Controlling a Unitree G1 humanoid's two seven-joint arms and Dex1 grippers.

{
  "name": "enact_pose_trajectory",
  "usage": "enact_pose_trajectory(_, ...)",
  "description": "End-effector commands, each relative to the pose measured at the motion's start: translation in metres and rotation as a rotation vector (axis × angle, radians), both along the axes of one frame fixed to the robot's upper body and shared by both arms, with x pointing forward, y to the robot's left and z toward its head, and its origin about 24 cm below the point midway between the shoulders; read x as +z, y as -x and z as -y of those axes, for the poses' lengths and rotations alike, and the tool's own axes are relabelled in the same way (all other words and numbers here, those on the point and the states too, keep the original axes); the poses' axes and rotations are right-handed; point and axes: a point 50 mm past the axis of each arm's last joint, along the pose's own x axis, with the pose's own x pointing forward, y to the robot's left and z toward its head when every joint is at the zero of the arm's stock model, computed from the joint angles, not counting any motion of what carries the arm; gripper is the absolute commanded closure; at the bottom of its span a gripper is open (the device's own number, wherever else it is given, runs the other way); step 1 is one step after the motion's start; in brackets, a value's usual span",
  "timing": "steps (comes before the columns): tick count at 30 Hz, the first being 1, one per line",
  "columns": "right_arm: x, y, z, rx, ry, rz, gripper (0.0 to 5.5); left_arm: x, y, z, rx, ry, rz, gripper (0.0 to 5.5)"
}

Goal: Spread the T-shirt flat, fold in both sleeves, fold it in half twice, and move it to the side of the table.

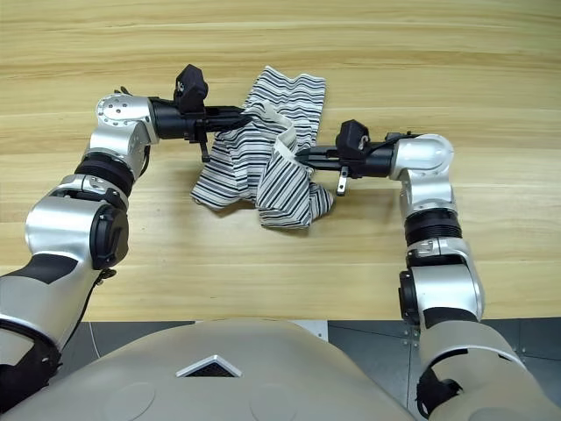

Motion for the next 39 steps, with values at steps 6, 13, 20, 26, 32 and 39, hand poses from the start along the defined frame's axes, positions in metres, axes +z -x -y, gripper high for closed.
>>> enact_pose_trajectory(6, 0.005, 0.008, 0.007, 0.002, 0.008, -0.033, 5.38, 0.009, -0.006, 0.0, 0.005, -0.018, 0.032, 5.4)
enact_pose_trajectory(13, 0.005, 0.006, 0.002, -0.019, -0.009, -0.033, 4.72, 0.01, -0.006, 0.0, 0.006, -0.02, 0.036, 5.4)
enact_pose_trajectory(20, 0.002, 0.004, -0.004, -0.017, -0.009, -0.031, 3.6, 0.009, -0.006, -0.001, 0.007, -0.022, 0.036, 5.4)
enact_pose_trajectory(26, -0.005, 0.002, -0.013, 0.002, -0.007, -0.045, 2.49, 0.009, -0.006, -0.001, 0.008, -0.022, 0.036, 5.4)
enact_pose_trajectory(32, -0.015, -0.003, -0.021, -0.003, 0.01, -0.052, 2.49, 0.008, -0.005, -0.001, 0.009, -0.021, 0.033, 5.4)
enact_pose_trajectory(39, -0.023, -0.007, -0.022, -0.015, 0.022, -0.083, 2.49, 0.007, -0.005, -0.001, 0.007, -0.023, 0.032, 5.4)
